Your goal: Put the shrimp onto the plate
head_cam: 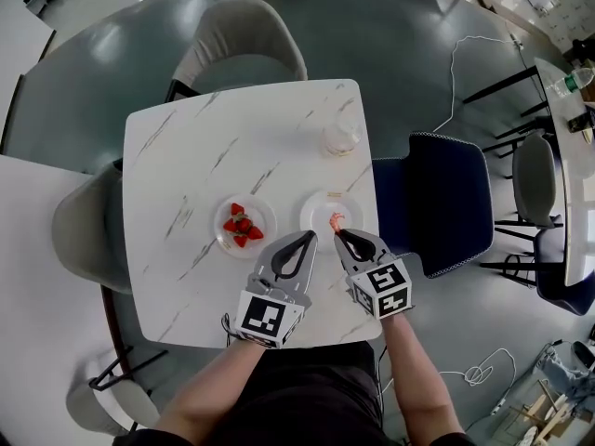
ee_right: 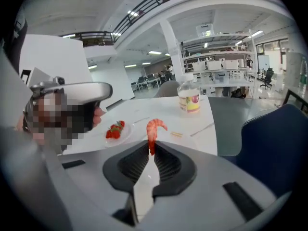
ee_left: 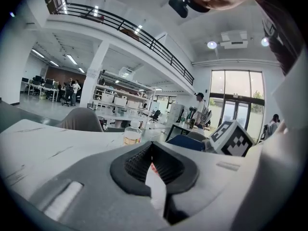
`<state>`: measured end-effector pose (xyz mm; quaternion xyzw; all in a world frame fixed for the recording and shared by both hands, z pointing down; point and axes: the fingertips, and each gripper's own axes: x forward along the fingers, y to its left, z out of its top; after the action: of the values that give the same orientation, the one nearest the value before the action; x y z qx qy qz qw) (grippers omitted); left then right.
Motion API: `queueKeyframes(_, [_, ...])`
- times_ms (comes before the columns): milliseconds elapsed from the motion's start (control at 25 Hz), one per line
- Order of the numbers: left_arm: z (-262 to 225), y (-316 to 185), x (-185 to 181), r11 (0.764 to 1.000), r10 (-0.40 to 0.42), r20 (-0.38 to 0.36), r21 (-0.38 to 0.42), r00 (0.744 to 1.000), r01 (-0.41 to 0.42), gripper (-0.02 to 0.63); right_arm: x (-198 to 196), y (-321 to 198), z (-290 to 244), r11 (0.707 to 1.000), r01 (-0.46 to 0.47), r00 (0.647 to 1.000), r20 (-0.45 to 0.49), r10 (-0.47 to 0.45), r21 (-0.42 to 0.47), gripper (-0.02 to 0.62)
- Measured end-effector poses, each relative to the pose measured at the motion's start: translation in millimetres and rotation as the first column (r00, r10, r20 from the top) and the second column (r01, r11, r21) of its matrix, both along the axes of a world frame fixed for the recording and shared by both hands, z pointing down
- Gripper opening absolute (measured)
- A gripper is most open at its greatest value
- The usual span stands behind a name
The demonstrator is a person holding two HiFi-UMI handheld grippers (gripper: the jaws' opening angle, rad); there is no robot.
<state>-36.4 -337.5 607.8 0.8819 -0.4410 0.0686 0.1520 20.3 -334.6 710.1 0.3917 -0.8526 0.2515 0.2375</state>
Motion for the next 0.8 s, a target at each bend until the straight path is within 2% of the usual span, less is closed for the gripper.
queueKeyframes(280, [21,-3,-8,0.999,0.005,0.012,-0.049,1.000,-0.005,0.009,-4,-6,43,0.994,0.051,0.972,-0.224,-0.073,-0.100,0.038])
queueKeyframes(520, [22,-6,-12,0.998,0.007,-0.007,-0.057,1.000,-0.007,0.009,-4,-6,59,0.985,0.078,0.919,-0.373,-0.130,-0.153,0.038])
queueKeyframes(640, [20,-7,-14,0.998,0.005,-0.008,-0.059,1.000,-0.006,0.009,-5,-6,64,0.980,0.073,0.908,-0.393,-0.143,-0.187,0.038])
queueKeyframes(800, [13,-4,-15,0.998,0.011,-0.008,-0.057,1.000,-0.012,0.009,-5,-2,69,0.971,0.068,0.915,-0.374,-0.153,-0.231,0.040])
